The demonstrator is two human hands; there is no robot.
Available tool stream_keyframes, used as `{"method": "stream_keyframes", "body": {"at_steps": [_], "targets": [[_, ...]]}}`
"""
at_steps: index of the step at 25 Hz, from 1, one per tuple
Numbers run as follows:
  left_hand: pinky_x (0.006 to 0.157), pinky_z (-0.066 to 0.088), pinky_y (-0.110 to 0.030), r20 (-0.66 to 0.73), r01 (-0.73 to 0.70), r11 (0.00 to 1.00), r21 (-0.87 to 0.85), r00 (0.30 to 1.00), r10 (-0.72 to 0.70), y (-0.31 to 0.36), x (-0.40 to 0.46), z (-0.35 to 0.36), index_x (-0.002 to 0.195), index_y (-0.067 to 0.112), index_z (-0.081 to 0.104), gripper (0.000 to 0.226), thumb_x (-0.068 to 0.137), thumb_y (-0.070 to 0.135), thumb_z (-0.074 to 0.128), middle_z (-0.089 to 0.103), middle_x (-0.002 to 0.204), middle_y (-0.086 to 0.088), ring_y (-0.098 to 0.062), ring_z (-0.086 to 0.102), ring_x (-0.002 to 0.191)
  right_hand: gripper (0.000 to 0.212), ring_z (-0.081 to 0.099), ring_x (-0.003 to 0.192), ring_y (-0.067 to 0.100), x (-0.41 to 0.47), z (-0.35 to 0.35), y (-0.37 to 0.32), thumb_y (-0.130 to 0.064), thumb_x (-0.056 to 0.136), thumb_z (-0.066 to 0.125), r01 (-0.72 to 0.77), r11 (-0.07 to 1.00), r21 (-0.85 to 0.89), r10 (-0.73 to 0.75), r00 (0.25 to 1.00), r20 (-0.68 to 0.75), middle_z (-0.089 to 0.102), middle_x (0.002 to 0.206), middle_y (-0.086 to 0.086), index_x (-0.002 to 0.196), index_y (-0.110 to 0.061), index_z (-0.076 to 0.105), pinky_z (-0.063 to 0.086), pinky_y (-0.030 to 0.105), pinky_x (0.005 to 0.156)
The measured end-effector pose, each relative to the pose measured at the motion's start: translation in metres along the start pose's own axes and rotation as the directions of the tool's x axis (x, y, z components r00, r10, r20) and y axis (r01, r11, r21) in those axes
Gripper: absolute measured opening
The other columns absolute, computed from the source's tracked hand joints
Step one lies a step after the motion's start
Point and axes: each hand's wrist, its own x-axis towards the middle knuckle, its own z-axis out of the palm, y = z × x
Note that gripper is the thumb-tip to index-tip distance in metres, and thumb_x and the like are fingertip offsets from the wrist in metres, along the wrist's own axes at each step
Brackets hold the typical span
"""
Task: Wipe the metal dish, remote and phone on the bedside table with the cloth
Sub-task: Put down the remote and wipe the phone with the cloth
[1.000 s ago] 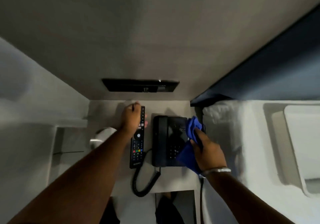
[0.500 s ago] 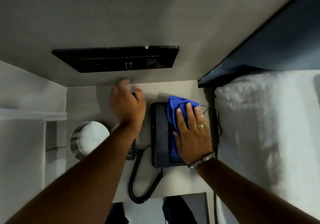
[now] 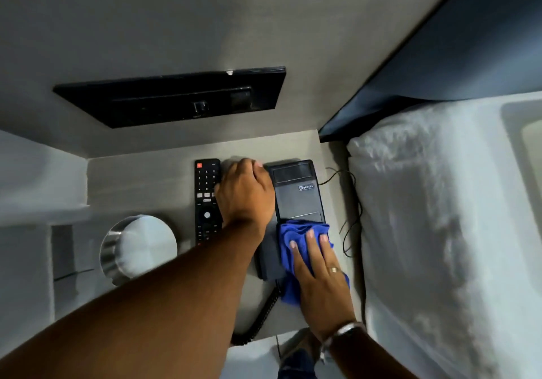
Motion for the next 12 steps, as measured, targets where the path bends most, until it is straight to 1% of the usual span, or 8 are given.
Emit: {"method": "stream_keyframes", "body": {"at_steps": [2, 4, 5, 7, 8, 9, 10, 12], "targets": [[0.080, 0.047, -0.044, -0.010, -0.006, 0.999, -0.040, 1.000, 0.006, -0.003, -0.001, 0.001, 0.092, 0.011, 0.066, 0.031, 0.098, 0.027, 0.040, 0.071, 0.096, -0.013, -0.036, 0.064, 0.091, 0.071, 0.029, 0.137, 0.044, 0.032, -0.009, 0.006, -0.014, 0.074, 0.041, 0.019, 0.999, 0.026, -0.018, 0.999, -0.051, 0.025, 0.154, 0.015, 0.145, -0.015, 0.029, 0.033, 0.053, 0.109], [0.083, 0.044, -0.043, -0.031, -0.013, 0.998, -0.062, 0.999, 0.011, -0.003, -0.001, 0.001, 0.092, 0.013, 0.066, 0.032, 0.096, 0.030, 0.039, 0.071, 0.098, -0.012, -0.036, 0.063, 0.094, 0.064, 0.029, 0.138, 0.042, 0.098, -0.030, 0.009, -0.018, 0.079, 0.047, 0.063, 0.998, 0.025, -0.061, 0.993, -0.101, 0.033, 0.151, 0.019, 0.142, -0.014, 0.035, 0.034, 0.054, 0.109], [0.084, 0.044, -0.043, -0.036, -0.012, 0.998, -0.060, 0.999, 0.010, -0.004, 0.001, 0.003, 0.092, 0.014, 0.066, 0.033, 0.096, 0.031, 0.038, 0.072, 0.100, -0.011, -0.035, 0.063, 0.095, 0.063, 0.029, 0.138, 0.041, 0.132, -0.041, 0.012, -0.021, 0.081, 0.050, 0.056, 0.998, 0.021, -0.054, 0.993, -0.106, 0.034, 0.151, 0.018, 0.142, -0.014, 0.036, 0.032, 0.052, 0.110], [0.086, 0.043, -0.043, -0.026, -0.009, 0.998, -0.056, 1.000, 0.008, -0.005, 0.000, 0.004, 0.094, 0.015, 0.066, 0.032, 0.096, 0.032, 0.038, 0.071, 0.101, -0.009, -0.033, 0.062, 0.096, 0.059, 0.028, 0.140, 0.036, 0.176, -0.055, 0.014, -0.027, 0.087, 0.045, -0.026, 0.999, 0.041, 0.030, 0.994, -0.104, 0.033, 0.153, 0.015, 0.144, -0.017, 0.034, 0.030, 0.046, 0.110], [0.086, 0.044, -0.043, -0.017, -0.001, 0.998, -0.061, 1.000, 0.000, -0.005, 0.000, 0.003, 0.094, 0.015, 0.065, 0.032, 0.096, 0.032, 0.038, 0.071, 0.100, -0.009, -0.033, 0.062, 0.095, 0.059, 0.028, 0.140, 0.035, 0.179, -0.055, 0.012, -0.028, 0.088, 0.044, -0.063, 0.996, 0.069, 0.070, 0.992, -0.108, 0.033, 0.153, 0.014, 0.144, -0.018, 0.033, 0.030, 0.045, 0.110], [0.086, 0.045, -0.044, -0.010, 0.010, 0.998, -0.063, 1.000, -0.011, -0.004, -0.001, 0.002, 0.094, 0.015, 0.065, 0.032, 0.096, 0.032, 0.038, 0.071, 0.099, -0.009, -0.033, 0.062, 0.094, 0.061, 0.028, 0.140, 0.036, 0.165, -0.052, 0.008, -0.026, 0.086, 0.049, -0.095, 0.991, 0.093, 0.105, 0.989, -0.106, 0.033, 0.153, 0.014, 0.145, -0.018, 0.032, 0.032, 0.046, 0.109], [0.087, 0.045, -0.044, -0.006, 0.024, 0.998, -0.062, 1.000, -0.024, -0.003, -0.001, 0.000, 0.094, 0.014, 0.065, 0.032, 0.096, 0.031, 0.038, 0.070, 0.099, -0.010, -0.034, 0.062, 0.094, 0.066, 0.028, 0.140, 0.037, 0.138, -0.046, 0.002, -0.022, 0.082, 0.055, -0.102, 0.989, 0.106, 0.113, 0.988, -0.106, 0.033, 0.153, 0.014, 0.144, -0.018, 0.033, 0.034, 0.048, 0.108], [0.086, 0.044, -0.043, -0.001, 0.031, 0.998, -0.063, 1.000, -0.031, -0.001, -0.001, -0.001, 0.094, 0.014, 0.065, 0.028, 0.097, 0.027, 0.041, 0.070, 0.098, -0.010, -0.034, 0.061, 0.093, 0.068, 0.031, 0.138, 0.040, 0.063, -0.032, -0.014, -0.012, 0.076, 0.051, -0.076, 0.990, 0.121, 0.084, 0.994, -0.063, 0.036, 0.151, 0.016, 0.142, -0.014, 0.036, 0.041, 0.052, 0.104]]}}
